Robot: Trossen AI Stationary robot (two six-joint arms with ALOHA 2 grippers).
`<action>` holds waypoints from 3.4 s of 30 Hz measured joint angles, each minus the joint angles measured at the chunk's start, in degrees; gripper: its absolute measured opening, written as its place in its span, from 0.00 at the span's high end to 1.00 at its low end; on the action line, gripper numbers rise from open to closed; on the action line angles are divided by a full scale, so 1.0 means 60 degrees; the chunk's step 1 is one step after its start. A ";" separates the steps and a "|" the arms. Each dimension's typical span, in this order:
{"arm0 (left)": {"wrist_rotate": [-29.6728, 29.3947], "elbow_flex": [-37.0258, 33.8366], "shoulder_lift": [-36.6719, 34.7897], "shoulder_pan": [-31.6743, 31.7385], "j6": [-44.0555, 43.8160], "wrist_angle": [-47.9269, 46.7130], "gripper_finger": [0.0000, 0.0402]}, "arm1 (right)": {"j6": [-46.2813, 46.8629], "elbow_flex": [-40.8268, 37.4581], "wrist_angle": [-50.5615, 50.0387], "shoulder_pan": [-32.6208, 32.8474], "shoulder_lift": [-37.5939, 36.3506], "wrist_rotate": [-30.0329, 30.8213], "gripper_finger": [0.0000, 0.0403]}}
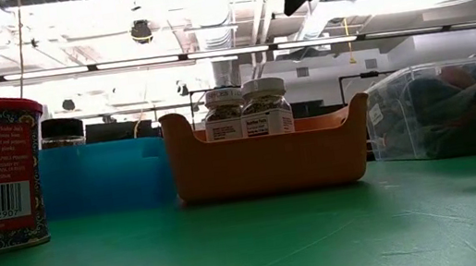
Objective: Sort spices by type
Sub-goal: Put the right black seasoning bottle into the blue bin, then put the black seasoning bottle into the blue bin
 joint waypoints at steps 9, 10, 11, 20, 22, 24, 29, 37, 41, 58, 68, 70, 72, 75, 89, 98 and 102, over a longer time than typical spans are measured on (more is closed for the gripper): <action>-0.1882 0.0806 -0.0993 0.1783 0.1795 -0.0067 0.50 | -0.0027 0.0000 0.0000 -0.0007 0.0000 0.0000 0.21; -0.1907 0.0947 -0.0965 0.2089 0.2197 0.0051 0.50 | -0.0034 0.0000 0.0000 -0.0007 0.0000 0.0000 0.21; -0.1900 0.1096 -0.0889 0.2387 0.2626 0.0207 0.50 | -0.0036 0.0000 0.0000 -0.0007 0.0000 0.0000 0.21; -0.1503 0.2050 0.0602 0.5050 0.6232 -0.0037 0.50 | -0.0026 0.0000 -0.0137 -0.0005 0.0000 0.0000 0.21; -0.1476 0.2112 0.0918 0.5475 0.6828 0.0066 0.50 | 0.0052 0.0000 -0.0313 0.0026 0.0000 0.0000 0.21; -0.1361 0.2166 0.1161 0.5820 0.7341 0.0205 0.50 | 0.0186 0.0000 -0.0515 0.0055 0.0000 0.0000 0.21; -0.0780 0.2349 0.1711 0.6529 0.8172 0.0610 0.50 | 0.1021 0.0000 -0.1570 0.0076 0.0000 0.0000 0.21; 0.0055 0.2356 0.2698 0.7547 0.9026 0.0697 0.50 | 0.2080 -0.0052 -0.2838 0.0046 0.0000 0.0029 0.21; 0.0299 0.2352 0.3051 0.7896 0.9333 0.0840 0.50 | 0.2090 -0.0439 -0.3071 -0.0169 0.0000 0.0202 0.21; 0.0967 0.2352 0.3773 0.7628 0.9187 0.1123 0.38 | 0.2368 -0.0871 -0.2976 -0.0339 -0.0325 0.0229 0.21; 0.0364 0.3095 0.3750 0.7392 0.8947 0.0132 0.20 | 0.2375 -0.0871 -0.2947 -0.0280 -0.0364 0.0233 0.21; 0.0060 0.3532 0.3630 0.7320 0.8942 -0.0303 0.21 | 0.2375 -0.0871 -0.2943 -0.0280 -0.0364 0.0233 0.21; -0.0101 0.3906 0.3450 0.7262 0.8793 -0.0756 0.21 | 0.2380 -0.0871 -0.2938 -0.0274 -0.0364 0.0235 0.21; -0.0140 0.4104 0.2956 0.7095 0.8206 -0.1405 0.21 | 0.2382 -0.0871 -0.2925 -0.0231 -0.0364 0.0237 0.21; 0.0406 0.2284 -0.0861 0.2543 -0.0355 -0.2250 0.21 | 0.2364 -0.0871 -0.2675 -0.0109 -0.0364 0.0241 0.21; 0.0264 0.1460 -0.0443 -0.1263 -0.3889 -0.2496 0.21 | 0.2256 -0.0874 -0.2438 -0.0117 -0.0364 0.0241 0.21; -0.0189 0.1438 -0.0144 -0.2130 -0.4144 -0.2751 0.21 | 0.2248 -0.0874 -0.2364 -0.0106 -0.0364 0.0240 0.21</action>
